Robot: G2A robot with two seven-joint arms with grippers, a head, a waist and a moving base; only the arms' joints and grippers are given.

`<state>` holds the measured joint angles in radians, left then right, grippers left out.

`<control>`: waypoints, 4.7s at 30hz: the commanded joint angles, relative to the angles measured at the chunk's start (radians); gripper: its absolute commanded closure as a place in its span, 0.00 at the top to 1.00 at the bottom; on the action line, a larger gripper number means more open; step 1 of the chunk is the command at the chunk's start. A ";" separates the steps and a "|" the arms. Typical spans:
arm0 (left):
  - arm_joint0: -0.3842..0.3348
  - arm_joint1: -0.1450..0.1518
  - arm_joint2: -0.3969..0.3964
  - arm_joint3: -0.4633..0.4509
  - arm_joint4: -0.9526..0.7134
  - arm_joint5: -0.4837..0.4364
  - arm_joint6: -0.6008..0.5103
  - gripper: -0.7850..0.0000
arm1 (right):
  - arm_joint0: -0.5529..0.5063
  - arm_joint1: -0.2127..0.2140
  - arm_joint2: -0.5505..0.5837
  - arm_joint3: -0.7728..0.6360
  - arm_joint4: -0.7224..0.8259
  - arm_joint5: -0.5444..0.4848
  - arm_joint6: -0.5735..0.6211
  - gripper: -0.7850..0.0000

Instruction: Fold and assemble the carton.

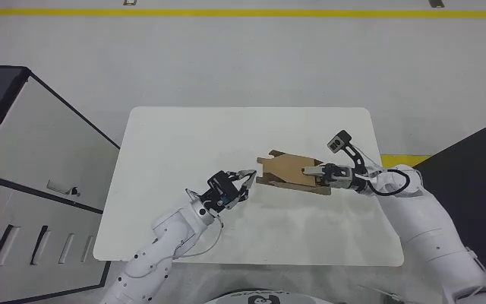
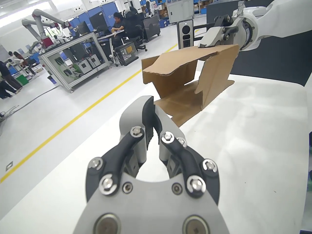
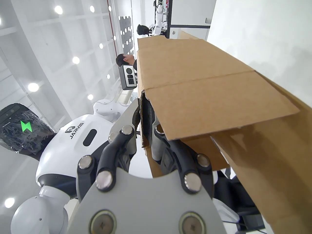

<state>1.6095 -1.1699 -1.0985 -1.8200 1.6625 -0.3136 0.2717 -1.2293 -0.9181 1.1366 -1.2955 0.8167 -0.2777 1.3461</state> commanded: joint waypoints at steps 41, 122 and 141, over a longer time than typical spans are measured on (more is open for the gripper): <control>-0.074 -0.005 0.113 0.050 0.043 -0.065 0.017 0.00 | 0.075 -0.056 -0.056 0.068 -0.051 0.087 -0.100 0.00; -0.055 0.018 0.063 0.048 0.026 -0.064 0.075 0.00 | 0.097 -0.066 -0.016 0.116 0.075 0.067 0.183 0.00; -0.051 0.025 0.068 0.043 0.056 -0.077 0.096 0.00 | 0.142 -0.101 -0.077 0.161 0.057 0.084 0.148 0.00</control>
<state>1.5584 -1.1452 -1.0302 -1.7768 1.7149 -0.3885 0.3671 -1.0868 -1.0188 1.0591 -1.1352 0.8747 -0.1932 1.4949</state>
